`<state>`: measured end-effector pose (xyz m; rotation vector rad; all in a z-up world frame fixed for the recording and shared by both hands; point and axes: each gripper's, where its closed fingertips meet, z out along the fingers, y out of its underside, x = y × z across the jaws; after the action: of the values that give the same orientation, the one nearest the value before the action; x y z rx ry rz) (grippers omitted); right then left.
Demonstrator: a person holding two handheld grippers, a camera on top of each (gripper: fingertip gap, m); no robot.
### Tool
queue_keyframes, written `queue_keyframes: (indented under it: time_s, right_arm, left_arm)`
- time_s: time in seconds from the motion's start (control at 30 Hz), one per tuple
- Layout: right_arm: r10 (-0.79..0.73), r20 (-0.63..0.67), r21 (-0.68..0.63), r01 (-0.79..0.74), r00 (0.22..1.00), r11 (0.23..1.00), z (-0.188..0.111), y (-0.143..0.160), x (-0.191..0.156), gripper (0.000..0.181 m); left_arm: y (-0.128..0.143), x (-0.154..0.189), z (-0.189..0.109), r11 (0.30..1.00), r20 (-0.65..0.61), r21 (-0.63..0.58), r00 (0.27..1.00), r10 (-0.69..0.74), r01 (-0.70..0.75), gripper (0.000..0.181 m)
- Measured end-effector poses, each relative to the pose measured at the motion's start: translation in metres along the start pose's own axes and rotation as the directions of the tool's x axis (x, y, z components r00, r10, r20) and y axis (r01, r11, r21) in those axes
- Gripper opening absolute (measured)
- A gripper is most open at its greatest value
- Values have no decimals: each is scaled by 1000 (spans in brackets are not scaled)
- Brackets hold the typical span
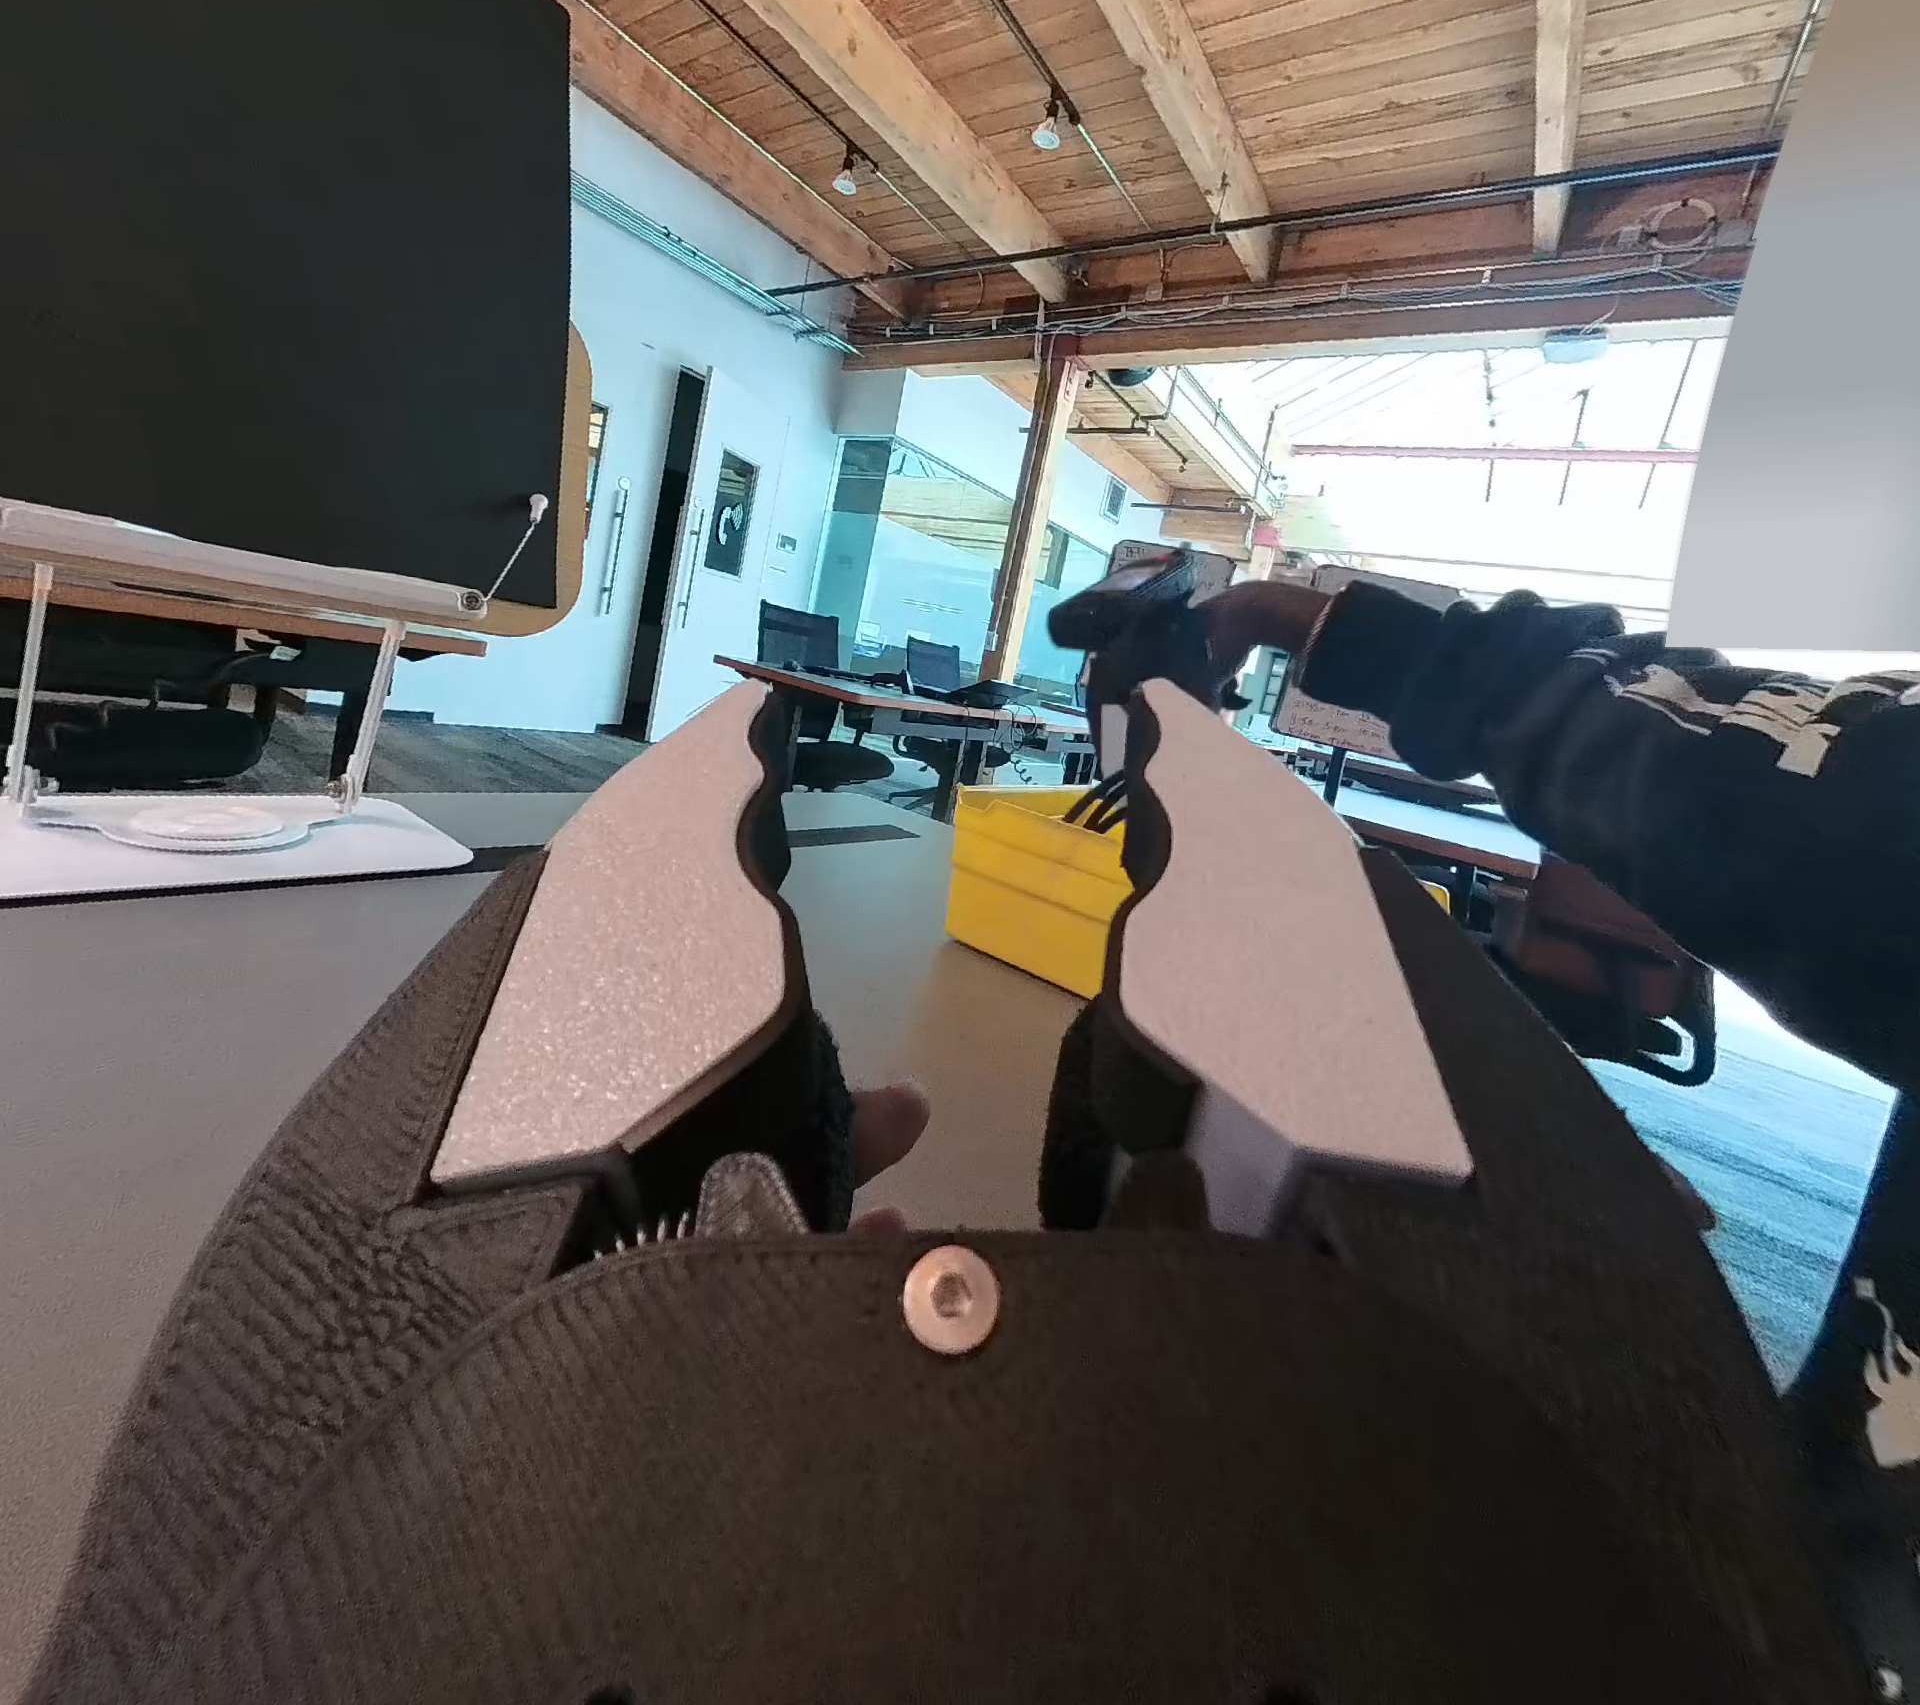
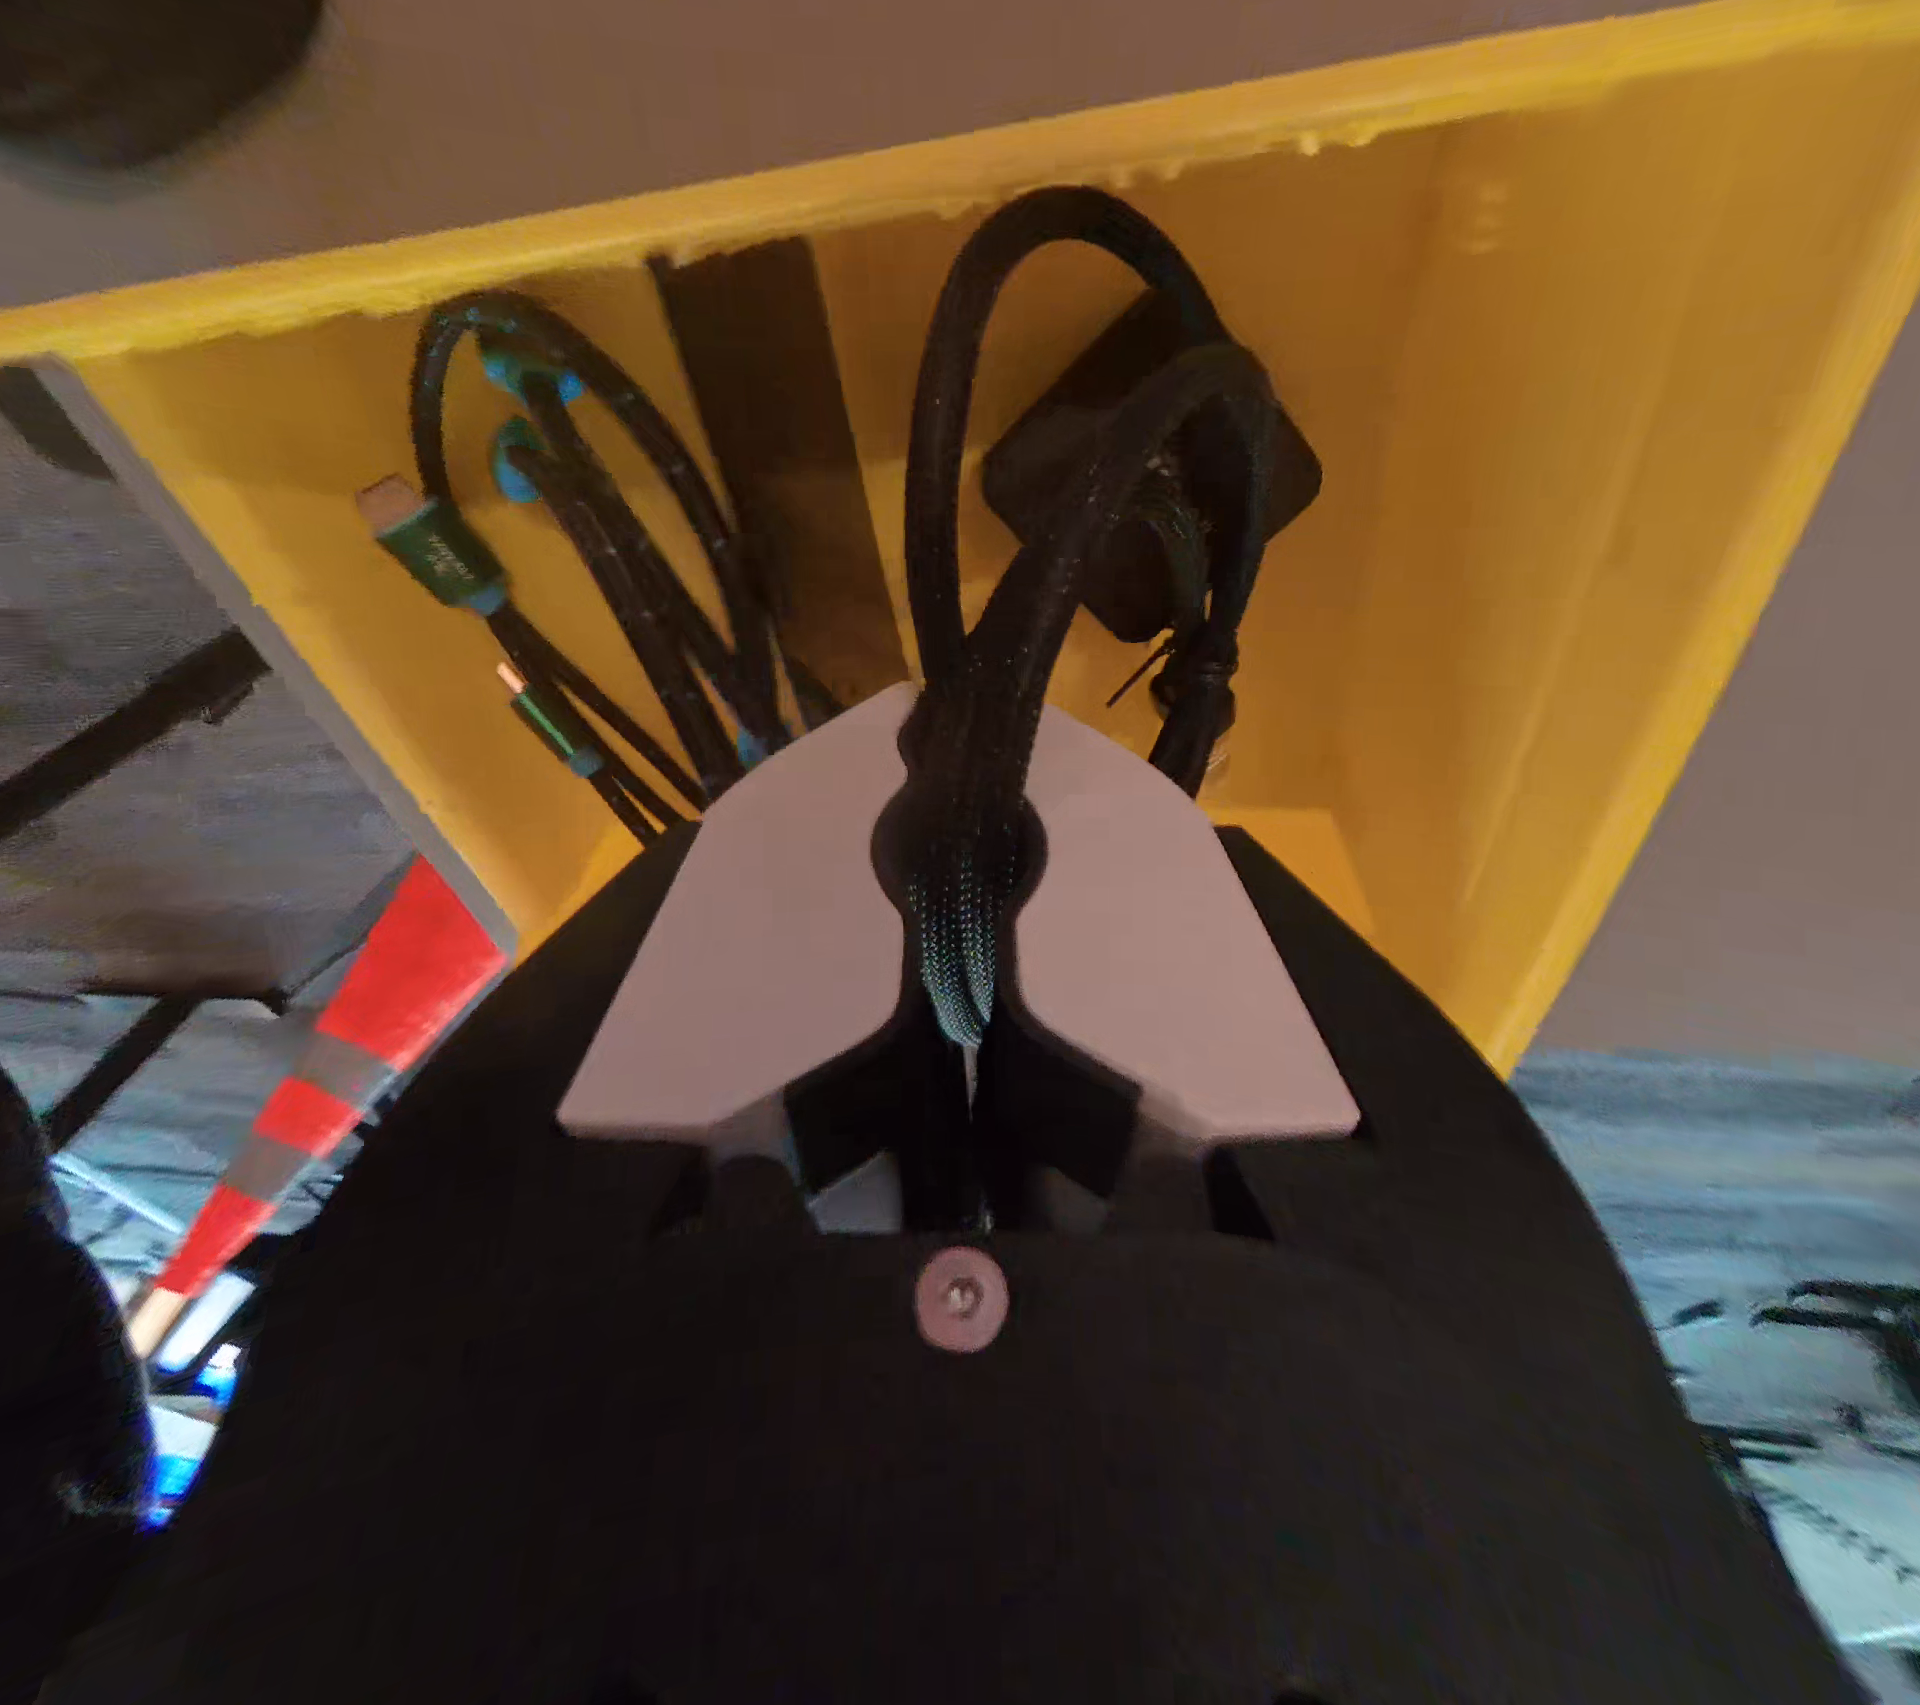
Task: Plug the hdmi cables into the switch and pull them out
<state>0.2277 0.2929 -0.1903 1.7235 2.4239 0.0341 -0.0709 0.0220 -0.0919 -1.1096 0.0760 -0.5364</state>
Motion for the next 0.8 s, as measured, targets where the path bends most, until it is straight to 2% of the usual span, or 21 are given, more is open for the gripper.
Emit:
queue_keyframes:
  time_s: [0.07, 0.13, 0.2, 0.23, 0.3, 0.33, 0.4, 0.43, 0.47, 0.53, 0.57, 0.6, 0.67, 0.7, 0.73, 0.8]
  right_arm:
    - [102, 41, 17, -102, 994, 995, 9, -6, 2, 12]
    - [208, 132, 76, -219, 969, 973, 6, -14, -5, 30]
    - [236, 163, 273, -274, 958, 922, -12, -30, -7, 46]
    - [229, 123, 397, -259, 966, 880, -26, -37, -5, 53]
    - [273, -23, 630, -199, 962, 751, -61, -40, 1, 87]
    - [330, -80, 731, -170, 940, 661, -80, -37, 0, 101]
    - [501, -142, 886, -116, 853, 449, -110, -15, -8, 111]
    - [614, -137, 933, -107, 778, 343, -116, 4, -14, 103]
    - [749, -106, 957, -139, 654, 256, -111, 32, -18, 94]
    - [945, -54, 943, -296, 323, 155, -71, 95, -39, 84]
    - [968, -40, 931, -343, 249, 127, -48, 111, -57, 83]
    - [973, -10, 920, -380, 229, 98, -27, 117, -73, 83]
    - [964, 86, 882, -469, 252, 44, 11, 118, -98, 81]
    - [951, 117, 853, -520, 287, 52, 26, 117, -106, 86]
    - [951, 132, 823, -566, 279, 51, 38, 122, -112, 85]
    - [965, 128, 801, -598, 228, 35, 50, 134, -112, 62]
  left_arm:
    - [0, 1, 0, 1000, -3, 1, 1000, 5, -5, 61]
    - [1, 3, 1, 1000, -15, -14, 1000, 26, -26, 61]
    - [6, 8, 2, 997, -32, -44, 997, 66, -67, 61]
    - [9, 10, 3, 995, -42, -60, 996, 83, -85, 61]
    - [13, 15, 4, 991, -63, -83, 993, 101, -106, 61]
    - [14, 16, 4, 990, -67, -88, 992, 104, -110, 61]
    - [14, 17, 5, 989, -65, -89, 992, 113, -118, 62]
    - [14, 16, 5, 988, -58, -87, 991, 121, -126, 62]
    - [13, 16, 5, 987, -51, -85, 990, 131, -135, 62]
    - [12, 14, 5, 985, -33, -80, 988, 151, -153, 61]
    - [11, 14, 5, 985, -29, -77, 988, 155, -157, 61]
    - [12, 14, 5, 985, -29, -79, 988, 152, -154, 61]
    - [16, 15, 6, 986, -39, -91, 990, 136, -139, 61]
    - [18, 15, 6, 987, -44, -98, 991, 126, -129, 61]
    - [20, 16, 7, 987, -48, -102, 992, 117, -122, 61]
    - [21, 17, 7, 987, -50, -101, 992, 118, -123, 61]
